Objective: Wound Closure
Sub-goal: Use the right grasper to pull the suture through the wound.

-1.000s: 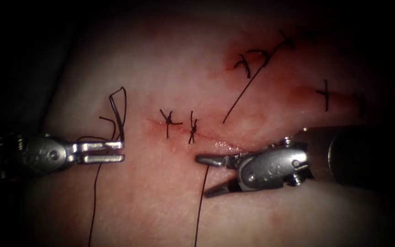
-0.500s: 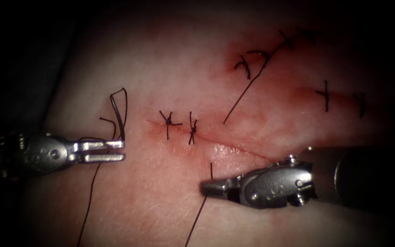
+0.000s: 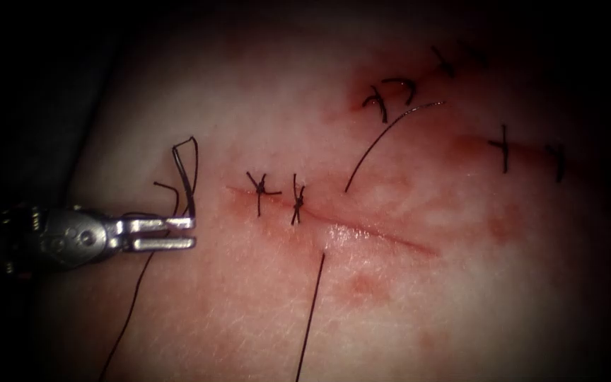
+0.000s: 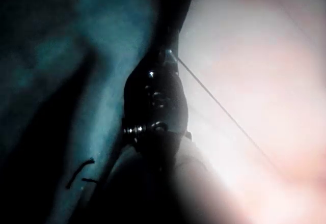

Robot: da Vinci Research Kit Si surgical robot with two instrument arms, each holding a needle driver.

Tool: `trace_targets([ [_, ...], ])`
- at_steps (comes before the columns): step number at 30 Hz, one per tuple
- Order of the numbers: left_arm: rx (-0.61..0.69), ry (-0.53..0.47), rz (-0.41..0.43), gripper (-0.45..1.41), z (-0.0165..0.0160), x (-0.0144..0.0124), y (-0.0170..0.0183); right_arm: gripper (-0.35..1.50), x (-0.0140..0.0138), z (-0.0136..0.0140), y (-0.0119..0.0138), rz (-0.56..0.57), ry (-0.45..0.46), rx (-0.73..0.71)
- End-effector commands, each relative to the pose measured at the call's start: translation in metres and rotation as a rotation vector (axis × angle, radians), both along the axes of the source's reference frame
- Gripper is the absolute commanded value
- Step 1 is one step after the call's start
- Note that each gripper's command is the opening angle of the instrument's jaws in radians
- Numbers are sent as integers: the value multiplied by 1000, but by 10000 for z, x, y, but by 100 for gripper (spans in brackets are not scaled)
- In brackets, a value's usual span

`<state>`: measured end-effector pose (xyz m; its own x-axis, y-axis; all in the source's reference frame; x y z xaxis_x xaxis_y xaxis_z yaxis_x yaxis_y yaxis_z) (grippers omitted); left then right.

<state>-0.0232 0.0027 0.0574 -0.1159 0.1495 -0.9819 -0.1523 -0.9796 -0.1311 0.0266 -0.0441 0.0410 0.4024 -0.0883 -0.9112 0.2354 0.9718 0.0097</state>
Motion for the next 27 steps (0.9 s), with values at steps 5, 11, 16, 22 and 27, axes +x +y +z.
trace_targets([
  [5, 1, 0, 3, -45, 7, -5, -2, 126, -10, 10, 43, 80, 81, -44],
  [11, 1, 0, 3, -45, 7, -5, -2, 142, -42, 43, 130, 140, 100, -138],
  [16, 1, 2, 6, -45, 7, -5, -2, 142, -49, 82, 165, 150, 68, -179],
  [22, 1, 1, 7, -45, 7, -4, -2, 131, -43, 140, 187, 152, 33, -200],
  [27, 1, 1, 7, -45, 7, -4, -2, 89, -41, 153, 184, 147, 23, -209],
])
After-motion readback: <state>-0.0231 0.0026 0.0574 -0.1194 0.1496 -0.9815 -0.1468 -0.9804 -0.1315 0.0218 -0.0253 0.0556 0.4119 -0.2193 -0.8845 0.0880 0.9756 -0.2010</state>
